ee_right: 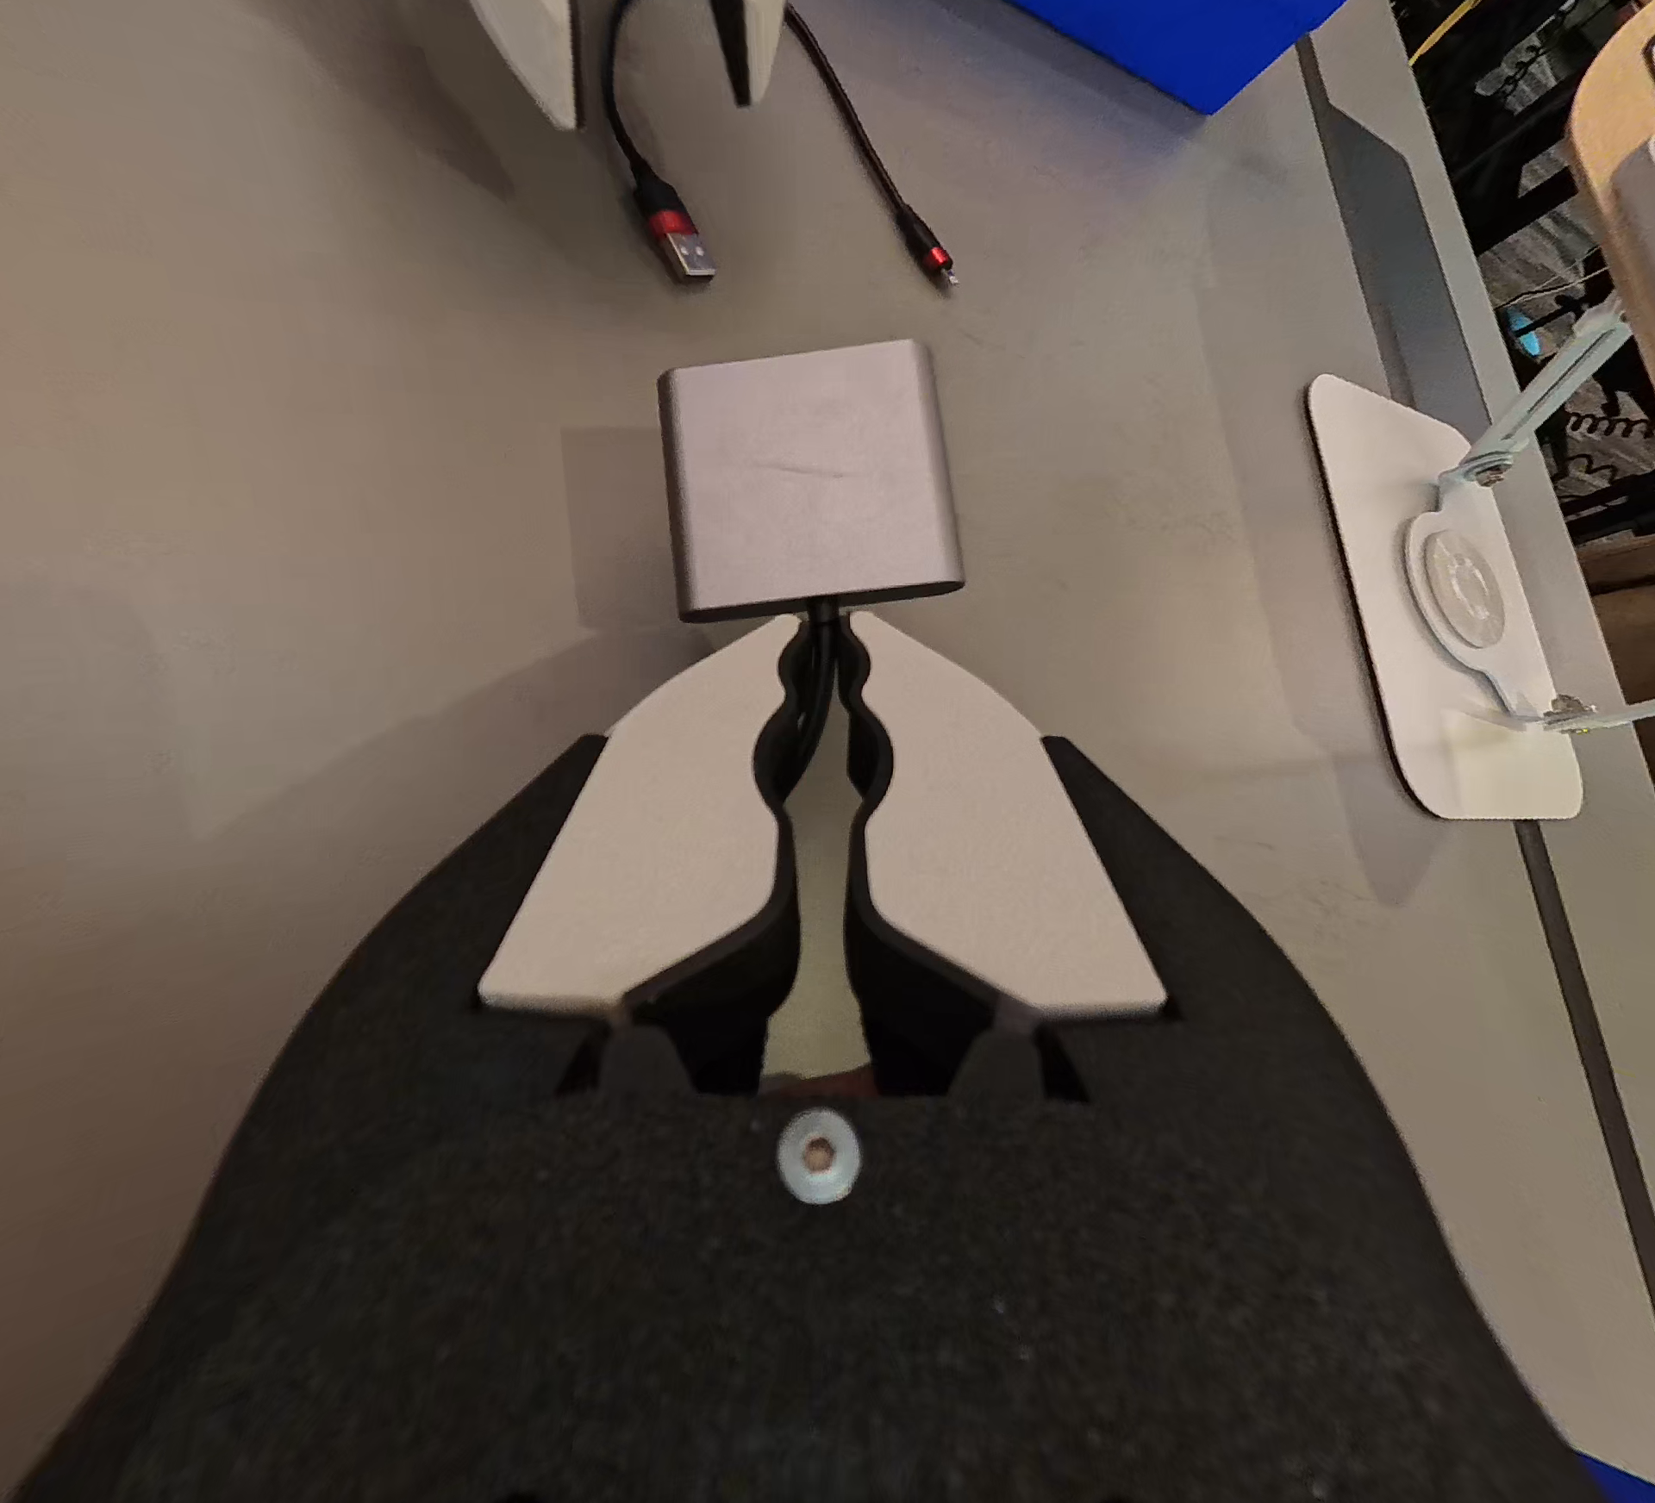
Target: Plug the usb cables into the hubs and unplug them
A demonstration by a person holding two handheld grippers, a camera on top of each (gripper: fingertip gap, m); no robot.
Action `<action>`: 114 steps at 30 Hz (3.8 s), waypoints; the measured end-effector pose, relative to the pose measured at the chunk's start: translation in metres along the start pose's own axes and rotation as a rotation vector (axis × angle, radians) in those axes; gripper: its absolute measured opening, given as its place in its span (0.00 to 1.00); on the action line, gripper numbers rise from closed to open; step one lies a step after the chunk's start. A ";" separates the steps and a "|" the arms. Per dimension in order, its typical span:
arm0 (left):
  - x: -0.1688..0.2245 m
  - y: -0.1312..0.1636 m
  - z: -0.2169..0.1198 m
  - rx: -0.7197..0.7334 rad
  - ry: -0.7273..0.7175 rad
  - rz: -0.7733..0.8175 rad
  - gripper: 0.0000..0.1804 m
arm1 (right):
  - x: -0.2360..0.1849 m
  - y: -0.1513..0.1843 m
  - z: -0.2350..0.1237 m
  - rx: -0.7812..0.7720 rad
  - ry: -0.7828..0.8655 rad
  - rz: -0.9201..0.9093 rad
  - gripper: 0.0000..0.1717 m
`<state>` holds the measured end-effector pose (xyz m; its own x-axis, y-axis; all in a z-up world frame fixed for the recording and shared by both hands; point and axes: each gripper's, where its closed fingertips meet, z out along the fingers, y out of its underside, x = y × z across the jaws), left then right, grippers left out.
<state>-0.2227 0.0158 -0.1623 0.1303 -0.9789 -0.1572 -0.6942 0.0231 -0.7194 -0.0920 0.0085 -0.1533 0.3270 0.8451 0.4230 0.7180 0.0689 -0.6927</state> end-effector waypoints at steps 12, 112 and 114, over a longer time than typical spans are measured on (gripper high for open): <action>0.005 0.024 0.023 -0.086 0.062 -0.105 0.08 | -0.003 0.002 0.001 -0.012 -0.015 0.000 0.03; 0.004 -0.071 0.003 -0.008 -0.476 0.898 0.08 | -0.033 -0.045 0.011 0.099 -0.771 0.527 0.08; 0.002 -0.081 -0.002 0.005 -0.545 0.956 0.08 | -0.026 -0.048 0.009 0.136 -0.739 0.524 0.07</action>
<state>-0.1673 0.0113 -0.1029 -0.1636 -0.3358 -0.9276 -0.6726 0.7258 -0.1442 -0.1404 -0.0121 -0.1363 0.0801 0.9068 -0.4138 0.4951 -0.3965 -0.7731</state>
